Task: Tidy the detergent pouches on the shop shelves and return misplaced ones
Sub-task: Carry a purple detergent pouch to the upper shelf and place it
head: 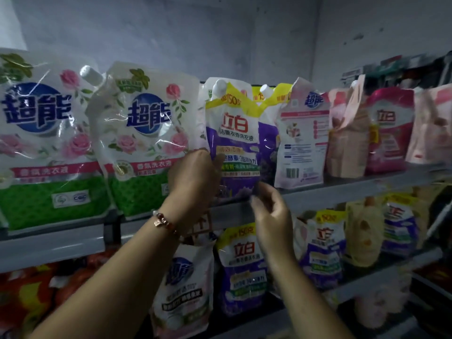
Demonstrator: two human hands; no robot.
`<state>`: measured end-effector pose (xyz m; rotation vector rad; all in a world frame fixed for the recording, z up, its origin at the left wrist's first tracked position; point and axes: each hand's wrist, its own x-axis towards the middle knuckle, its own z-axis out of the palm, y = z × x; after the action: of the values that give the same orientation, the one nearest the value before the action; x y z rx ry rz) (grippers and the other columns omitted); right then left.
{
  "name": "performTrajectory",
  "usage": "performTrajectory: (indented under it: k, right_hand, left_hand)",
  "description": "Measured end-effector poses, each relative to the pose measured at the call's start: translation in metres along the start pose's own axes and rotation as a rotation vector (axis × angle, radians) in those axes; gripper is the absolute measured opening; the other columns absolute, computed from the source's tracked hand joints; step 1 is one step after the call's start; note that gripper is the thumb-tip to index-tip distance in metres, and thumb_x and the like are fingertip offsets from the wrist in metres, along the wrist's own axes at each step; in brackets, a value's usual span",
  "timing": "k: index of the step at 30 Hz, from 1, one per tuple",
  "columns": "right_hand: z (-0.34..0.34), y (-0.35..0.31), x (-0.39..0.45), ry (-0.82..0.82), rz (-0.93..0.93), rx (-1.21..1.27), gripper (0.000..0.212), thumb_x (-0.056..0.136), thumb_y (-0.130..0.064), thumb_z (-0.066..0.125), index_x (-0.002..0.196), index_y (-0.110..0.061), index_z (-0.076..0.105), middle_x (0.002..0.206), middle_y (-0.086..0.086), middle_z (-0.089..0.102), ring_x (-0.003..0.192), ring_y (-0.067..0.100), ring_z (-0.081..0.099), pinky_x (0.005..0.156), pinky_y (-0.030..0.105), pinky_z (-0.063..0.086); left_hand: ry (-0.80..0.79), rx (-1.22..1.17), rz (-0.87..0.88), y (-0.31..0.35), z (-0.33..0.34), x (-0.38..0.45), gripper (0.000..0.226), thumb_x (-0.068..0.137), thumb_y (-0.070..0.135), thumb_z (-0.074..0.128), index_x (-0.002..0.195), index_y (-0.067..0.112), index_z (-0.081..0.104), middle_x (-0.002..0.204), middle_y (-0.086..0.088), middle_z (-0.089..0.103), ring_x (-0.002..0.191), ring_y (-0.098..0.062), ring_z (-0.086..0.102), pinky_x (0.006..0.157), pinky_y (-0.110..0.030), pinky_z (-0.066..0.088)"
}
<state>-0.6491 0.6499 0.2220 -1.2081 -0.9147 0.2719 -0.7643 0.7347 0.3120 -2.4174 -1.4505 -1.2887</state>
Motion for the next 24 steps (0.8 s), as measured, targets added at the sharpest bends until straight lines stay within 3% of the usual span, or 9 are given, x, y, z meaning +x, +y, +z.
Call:
performTrajectory:
  k: [7, 10, 11, 14, 16, 19, 21, 23, 24]
  right_hand:
    - [-0.007, -0.001, 0.038, -0.145, -0.008, 0.179, 0.03, 0.096, -0.024, 0.058, 0.125, -0.021, 0.056, 0.101, -0.011, 0.068, 0.085, -0.012, 0.062, 0.064, 0.005, 0.046]
    - [-0.018, -0.007, 0.057, -0.276, 0.038, 0.296, 0.065, 0.085, -0.053, 0.061, 0.138, -0.017, 0.048, 0.119, 0.001, 0.068, 0.108, 0.017, 0.066, 0.084, 0.033, 0.057]
    - [-0.022, -0.013, 0.059, -0.31, 0.059, 0.31, 0.072, 0.081, -0.059, 0.062, 0.138, -0.019, 0.048, 0.121, -0.004, 0.068, 0.109, 0.015, 0.066, 0.086, 0.035, 0.057]
    - [-0.038, -0.031, 0.057, -0.477, 0.045, 0.367, 0.046, 0.084, -0.045, 0.069, 0.122, -0.03, 0.048, 0.092, -0.035, 0.067, 0.086, -0.017, 0.063, 0.072, 0.01, 0.053]
    - [-0.048, -0.039, 0.045, -0.62, 0.089, 0.408, 0.064, 0.062, -0.053, 0.079, 0.115, -0.032, 0.051, 0.093, -0.03, 0.07, 0.091, -0.011, 0.066, 0.078, 0.016, 0.055]
    - [-0.051, -0.038, 0.002, -0.872, 0.168, 0.445, 0.082, 0.049, -0.063, 0.085, 0.119, -0.025, 0.065, 0.118, 0.002, 0.071, 0.104, 0.02, 0.069, 0.078, 0.034, 0.059]
    - [-0.043, -0.013, -0.039, -0.944, 0.284, 0.464, 0.065, 0.06, -0.052, 0.084, 0.117, -0.023, 0.069, 0.117, 0.011, 0.071, 0.099, 0.027, 0.071, 0.067, 0.033, 0.059]
    - [-0.032, 0.016, -0.094, -0.99, 0.484, 0.532, 0.048, 0.073, -0.028, 0.075, 0.118, -0.014, 0.069, 0.117, 0.018, 0.069, 0.106, 0.036, 0.068, 0.082, 0.047, 0.058]
    - [-0.027, 0.035, -0.123, -1.015, 0.611, 0.51, 0.048, 0.075, -0.023, 0.071, 0.12, -0.008, 0.067, 0.118, 0.021, 0.068, 0.109, 0.039, 0.065, 0.091, 0.052, 0.054]
  left_hand:
    - [0.369, -0.06, 0.304, 0.025, 0.009, -0.011, 0.026, 0.104, 0.027, 0.046, 0.086, 0.01, 0.054, 0.083, -0.003, 0.06, 0.061, -0.021, 0.053, 0.048, -0.029, 0.042]
    - [0.506, -0.077, 0.351, 0.04, 0.0, -0.019, 0.027, 0.103, 0.026, 0.049, 0.082, 0.01, 0.051, 0.078, 0.002, 0.052, 0.06, -0.016, 0.044, 0.05, -0.027, 0.036]
    - [0.531, -0.081, 0.34, 0.042, -0.007, -0.025, 0.026, 0.103, 0.027, 0.049, 0.081, 0.011, 0.049, 0.078, 0.003, 0.05, 0.06, -0.014, 0.043, 0.05, -0.024, 0.035]
    - [0.584, -0.184, 0.253, 0.04, -0.028, -0.052, 0.026, 0.104, 0.027, 0.047, 0.086, 0.009, 0.055, 0.077, 0.003, 0.054, 0.061, -0.014, 0.05, 0.051, -0.023, 0.038]
    - [0.548, -0.378, 0.207, 0.035, -0.046, -0.076, 0.022, 0.105, 0.024, 0.047, 0.09, 0.011, 0.056, 0.078, 0.004, 0.058, 0.065, -0.01, 0.056, 0.055, -0.022, 0.042]
    - [0.399, -0.759, -0.049, 0.023, -0.058, -0.139, 0.02, 0.105, 0.024, 0.048, 0.094, 0.011, 0.059, 0.082, -0.001, 0.066, 0.072, -0.01, 0.064, 0.06, -0.025, 0.05]
    - [0.288, -1.065, -0.318, 0.004, -0.058, -0.189, 0.02, 0.101, 0.028, 0.052, 0.1, 0.013, 0.066, 0.093, -0.006, 0.074, 0.082, -0.02, 0.072, 0.068, -0.034, 0.058]
    - [0.13, -1.263, -0.692, -0.027, -0.052, -0.229, 0.034, 0.097, 0.034, 0.053, 0.119, 0.011, 0.066, 0.109, -0.013, 0.074, 0.079, -0.016, 0.075, 0.081, -0.039, 0.06]
    - [0.001, -1.31, -0.725, -0.045, -0.051, -0.262, 0.043, 0.101, 0.03, 0.047, 0.134, 0.004, 0.057, 0.113, -0.013, 0.073, 0.063, -0.003, 0.071, 0.087, -0.032, 0.058]
